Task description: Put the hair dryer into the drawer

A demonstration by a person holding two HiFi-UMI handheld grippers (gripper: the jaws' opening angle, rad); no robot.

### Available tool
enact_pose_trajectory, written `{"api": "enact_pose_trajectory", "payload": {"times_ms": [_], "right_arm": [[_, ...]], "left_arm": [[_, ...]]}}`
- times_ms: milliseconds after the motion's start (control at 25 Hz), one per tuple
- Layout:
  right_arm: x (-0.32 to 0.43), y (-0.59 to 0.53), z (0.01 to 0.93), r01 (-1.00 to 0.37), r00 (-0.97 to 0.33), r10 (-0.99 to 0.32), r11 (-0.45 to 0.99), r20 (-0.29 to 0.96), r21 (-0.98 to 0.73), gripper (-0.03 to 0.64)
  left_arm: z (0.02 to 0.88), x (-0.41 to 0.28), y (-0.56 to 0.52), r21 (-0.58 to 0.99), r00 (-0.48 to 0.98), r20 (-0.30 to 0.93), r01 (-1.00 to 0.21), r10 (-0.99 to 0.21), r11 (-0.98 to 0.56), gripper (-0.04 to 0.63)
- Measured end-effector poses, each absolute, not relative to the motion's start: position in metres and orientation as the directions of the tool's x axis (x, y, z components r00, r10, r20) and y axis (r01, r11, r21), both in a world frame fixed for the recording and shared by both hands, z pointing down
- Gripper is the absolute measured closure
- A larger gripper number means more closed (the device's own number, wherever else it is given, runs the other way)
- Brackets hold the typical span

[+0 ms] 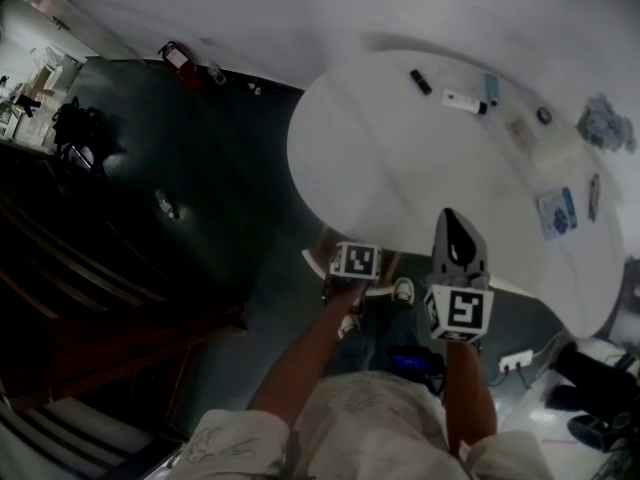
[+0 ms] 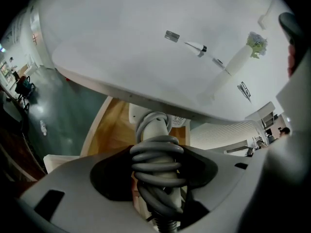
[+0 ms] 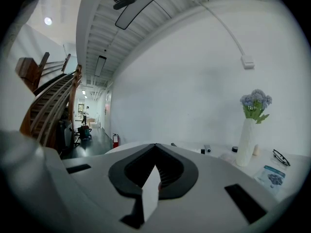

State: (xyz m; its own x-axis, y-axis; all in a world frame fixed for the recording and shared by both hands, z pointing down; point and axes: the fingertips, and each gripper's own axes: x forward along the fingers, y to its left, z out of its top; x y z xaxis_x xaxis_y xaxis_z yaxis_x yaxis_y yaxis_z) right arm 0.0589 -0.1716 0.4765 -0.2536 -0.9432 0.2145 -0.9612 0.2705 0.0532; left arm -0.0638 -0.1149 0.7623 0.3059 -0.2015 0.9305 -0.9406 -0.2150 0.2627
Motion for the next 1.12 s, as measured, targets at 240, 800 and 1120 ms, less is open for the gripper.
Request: {"api": "enact_pose_trajectory", "payload": {"times_ms": [240, 800, 1120], "right_arm": [[0.064, -0.172, 0.481, -0.961, -0.253, -0.942, 0.272, 0.222, 0.057, 0.617], [0.059, -0.173, 0.484, -0.957, -0.267, -0.937, 0.285, 0.227, 0.05, 0.617], [0.057, -0.171, 0.484, -0.957, -0.266, -0.935, 0.286, 0.233, 0.053, 0.617]], "left_arm": [[0.765, -0.063, -0.117, 0.228, 0.274, 0.941, -0.946, -0.198, -0.228, 0.327], [0.766, -0.074, -0.115, 0.211, 0.246, 0.945, -0.962, -0.214, -0.175, 0.336], [0.77, -0.079, -0.111, 0.208, 0.246, 0.942, -0.962, -0.228, -0.176, 0.336]]}}
